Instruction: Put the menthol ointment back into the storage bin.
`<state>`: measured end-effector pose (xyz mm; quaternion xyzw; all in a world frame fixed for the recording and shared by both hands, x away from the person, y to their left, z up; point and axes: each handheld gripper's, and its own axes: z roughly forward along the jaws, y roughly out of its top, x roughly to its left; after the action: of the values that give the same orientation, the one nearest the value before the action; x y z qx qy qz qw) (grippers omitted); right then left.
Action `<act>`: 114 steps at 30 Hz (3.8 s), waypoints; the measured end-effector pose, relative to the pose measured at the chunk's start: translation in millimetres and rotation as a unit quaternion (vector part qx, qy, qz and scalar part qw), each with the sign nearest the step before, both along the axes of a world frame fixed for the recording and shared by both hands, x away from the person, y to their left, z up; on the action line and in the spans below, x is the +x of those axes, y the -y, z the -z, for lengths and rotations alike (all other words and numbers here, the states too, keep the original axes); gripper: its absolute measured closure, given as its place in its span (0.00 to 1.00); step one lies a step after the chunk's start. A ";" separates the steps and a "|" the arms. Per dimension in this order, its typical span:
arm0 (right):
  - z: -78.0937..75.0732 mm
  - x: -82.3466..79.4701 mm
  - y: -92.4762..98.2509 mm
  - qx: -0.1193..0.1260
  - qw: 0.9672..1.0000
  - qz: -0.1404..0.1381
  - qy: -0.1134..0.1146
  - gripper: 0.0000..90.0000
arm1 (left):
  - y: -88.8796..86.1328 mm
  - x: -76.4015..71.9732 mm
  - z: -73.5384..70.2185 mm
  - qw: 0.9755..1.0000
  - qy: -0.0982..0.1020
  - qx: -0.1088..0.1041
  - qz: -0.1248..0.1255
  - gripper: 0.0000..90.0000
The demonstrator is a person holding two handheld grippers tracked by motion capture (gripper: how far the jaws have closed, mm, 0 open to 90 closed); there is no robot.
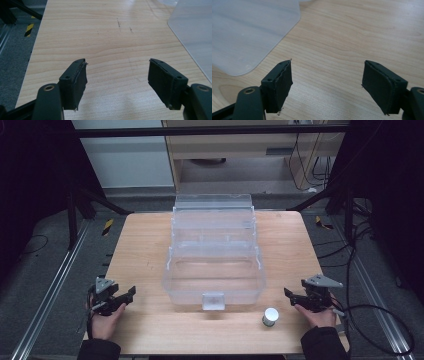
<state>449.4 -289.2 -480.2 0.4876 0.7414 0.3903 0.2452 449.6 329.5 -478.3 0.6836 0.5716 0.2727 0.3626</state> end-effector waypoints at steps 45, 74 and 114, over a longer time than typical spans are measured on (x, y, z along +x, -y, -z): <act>-105.1 6.1 -33.8 -0.133 0.969 -0.199 -0.062 0.27 | 10.5 2.3 3.2 0.999 -0.019 0.014 0.035 0.32; -95.1 -0.7 -84.2 -0.262 0.877 -0.361 -0.179 0.33 | 13.8 2.8 4.4 0.998 -0.024 0.019 0.050 0.32; -51.5 -1.0 -117.0 -0.333 0.807 -0.432 -0.226 0.56 | 14.2 3.0 4.4 0.998 -0.024 0.020 0.053 0.32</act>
<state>448.4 -172.2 -428.7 0.0794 0.9945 0.0642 0.0240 452.6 315.4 -482.7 0.7268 0.5372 0.2479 0.3490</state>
